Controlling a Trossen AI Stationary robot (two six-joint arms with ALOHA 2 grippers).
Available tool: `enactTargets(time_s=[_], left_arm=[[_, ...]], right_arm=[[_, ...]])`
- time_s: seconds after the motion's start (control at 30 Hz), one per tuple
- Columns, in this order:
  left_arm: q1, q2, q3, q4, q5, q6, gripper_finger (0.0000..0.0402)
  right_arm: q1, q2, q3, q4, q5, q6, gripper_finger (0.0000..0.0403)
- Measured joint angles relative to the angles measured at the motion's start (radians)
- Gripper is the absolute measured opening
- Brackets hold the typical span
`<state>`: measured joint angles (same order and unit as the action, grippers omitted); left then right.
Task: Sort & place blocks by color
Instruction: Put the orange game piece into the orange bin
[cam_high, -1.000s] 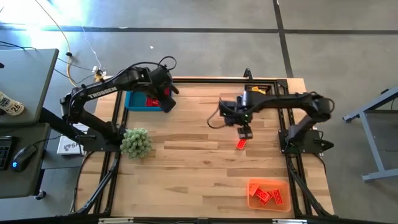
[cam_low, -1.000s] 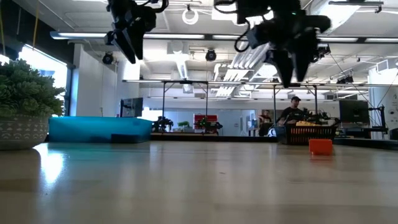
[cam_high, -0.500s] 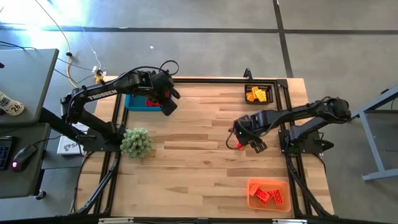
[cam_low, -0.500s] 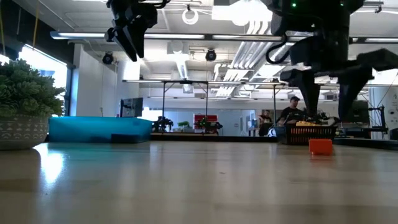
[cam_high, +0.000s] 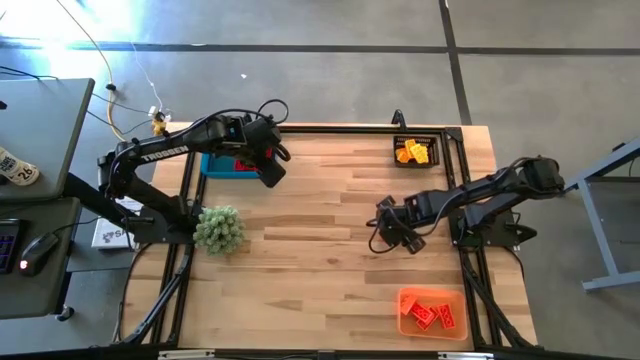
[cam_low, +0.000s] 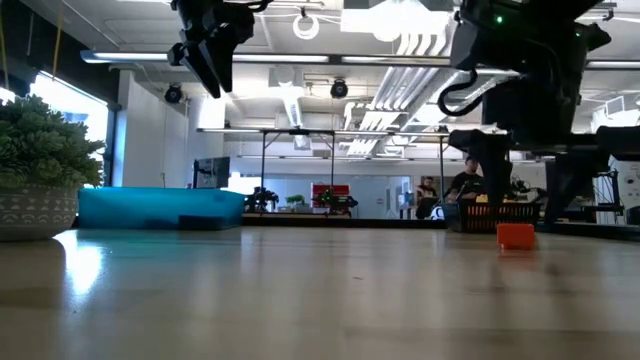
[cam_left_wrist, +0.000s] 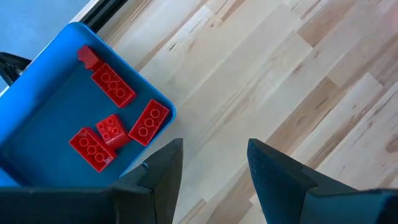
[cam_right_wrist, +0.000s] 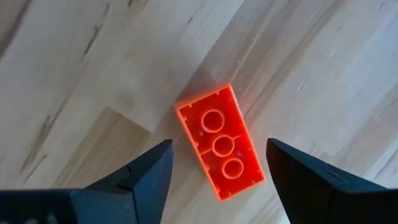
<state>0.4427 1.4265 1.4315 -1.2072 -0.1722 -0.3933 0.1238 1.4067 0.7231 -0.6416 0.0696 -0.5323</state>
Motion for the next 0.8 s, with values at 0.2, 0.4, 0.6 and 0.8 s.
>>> enactTargets(time_s=[0.2,0.4,0.6,0.8], left_arm=[[0.000,0.000,0.000,0.000,-0.001,-0.001,0.0167],[0.000,0.000,0.000,0.000,-0.002,-0.001,0.0167],[0.000,0.000,0.000,0.000,-0.001,0.001,0.0167],[0.000,0.000,0.000,0.000,0.000,0.021,0.0167]], right_arm=[[0.000,0.001,-0.053,0.119,0.012,-0.001,0.0245],[-0.001,0.025,-0.069,0.119,0.000,0.000,0.0214],[0.000,0.052,-0.064,0.123,-0.002,0.101,0.0122],[0.000,0.054,-0.022,0.118,-0.139,0.278,0.0126]])
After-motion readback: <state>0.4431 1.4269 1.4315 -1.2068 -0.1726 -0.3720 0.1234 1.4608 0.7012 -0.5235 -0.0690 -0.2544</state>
